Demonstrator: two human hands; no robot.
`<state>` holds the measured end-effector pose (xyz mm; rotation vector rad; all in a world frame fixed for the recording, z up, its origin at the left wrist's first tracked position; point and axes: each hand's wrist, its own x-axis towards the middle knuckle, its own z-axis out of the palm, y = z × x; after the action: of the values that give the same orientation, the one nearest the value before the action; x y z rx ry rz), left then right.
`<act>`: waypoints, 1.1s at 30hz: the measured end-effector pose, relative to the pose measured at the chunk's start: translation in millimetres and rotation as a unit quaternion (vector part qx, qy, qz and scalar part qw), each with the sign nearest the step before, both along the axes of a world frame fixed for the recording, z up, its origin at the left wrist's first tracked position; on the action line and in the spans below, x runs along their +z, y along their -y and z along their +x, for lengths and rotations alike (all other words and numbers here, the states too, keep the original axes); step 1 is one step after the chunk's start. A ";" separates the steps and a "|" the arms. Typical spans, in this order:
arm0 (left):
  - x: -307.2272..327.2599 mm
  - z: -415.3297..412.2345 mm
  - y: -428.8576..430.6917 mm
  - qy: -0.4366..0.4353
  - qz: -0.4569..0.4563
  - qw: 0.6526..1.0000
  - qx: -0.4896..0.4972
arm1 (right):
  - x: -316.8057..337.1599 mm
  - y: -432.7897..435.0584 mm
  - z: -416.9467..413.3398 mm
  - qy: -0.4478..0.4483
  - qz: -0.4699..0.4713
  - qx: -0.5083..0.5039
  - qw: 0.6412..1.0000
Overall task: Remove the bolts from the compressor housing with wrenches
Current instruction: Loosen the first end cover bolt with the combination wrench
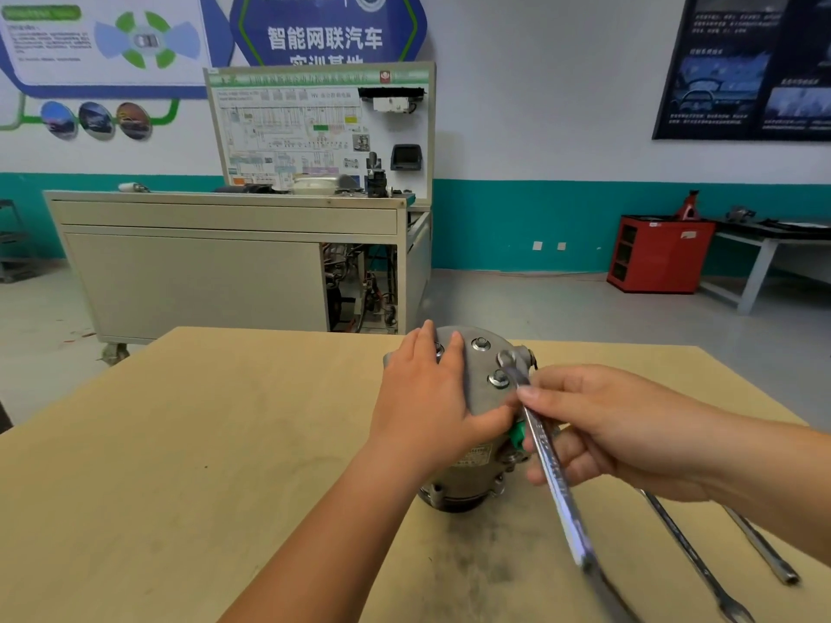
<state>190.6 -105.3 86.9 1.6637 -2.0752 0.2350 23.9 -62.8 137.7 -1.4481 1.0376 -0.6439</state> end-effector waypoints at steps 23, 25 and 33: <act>0.3 -2.9 -2.6 0.003 -0.004 1.000 0.013 | 24.6 24.3 -5.6 -0.145 0.016 0.026 0.989; 0.0 -2.7 -2.6 0.002 -0.005 1.000 0.016 | 24.2 25.1 -5.7 -0.157 0.010 0.035 0.987; -0.7 -0.8 -1.7 0.003 0.008 1.000 0.011 | 26.5 27.6 -10.6 -0.258 -0.030 0.068 0.963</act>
<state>189.8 -103.7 86.2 1.6975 -2.0688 0.2313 13.2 -90.4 164.2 -1.7736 1.3075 -0.1963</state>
